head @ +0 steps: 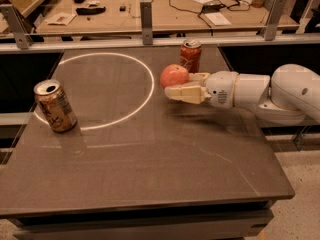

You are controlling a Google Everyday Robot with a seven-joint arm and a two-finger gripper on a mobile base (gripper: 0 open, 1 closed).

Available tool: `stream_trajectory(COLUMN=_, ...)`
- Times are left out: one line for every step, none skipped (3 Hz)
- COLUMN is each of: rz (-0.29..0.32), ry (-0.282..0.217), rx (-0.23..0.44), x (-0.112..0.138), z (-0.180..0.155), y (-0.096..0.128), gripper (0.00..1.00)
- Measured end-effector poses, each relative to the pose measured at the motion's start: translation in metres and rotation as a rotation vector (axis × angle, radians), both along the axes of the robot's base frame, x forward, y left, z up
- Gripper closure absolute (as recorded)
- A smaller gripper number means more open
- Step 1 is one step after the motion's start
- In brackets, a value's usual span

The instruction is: Move apple near orange can

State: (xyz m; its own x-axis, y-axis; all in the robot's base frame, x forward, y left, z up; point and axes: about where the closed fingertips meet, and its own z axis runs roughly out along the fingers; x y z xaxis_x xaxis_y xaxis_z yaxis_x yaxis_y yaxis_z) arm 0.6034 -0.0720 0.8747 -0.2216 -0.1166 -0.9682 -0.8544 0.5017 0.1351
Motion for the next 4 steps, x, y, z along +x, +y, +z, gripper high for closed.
stream_trajectory(rz=0.158, ry=0.001, rx=0.064, x=-0.018, z=0.008, y=0.032, gripper=1.0)
stream_trajectory(rz=0.158, ry=0.001, rx=0.064, x=-0.018, z=0.008, y=0.033, gripper=1.0)
stream_trajectory(rz=0.189, ry=0.004, rx=0.08, x=-0.025, z=0.012, y=0.047, gripper=1.0)
stream_trajectory(rz=0.263, ry=-0.018, rx=0.116, x=-0.046, z=0.026, y=0.081, gripper=1.0)
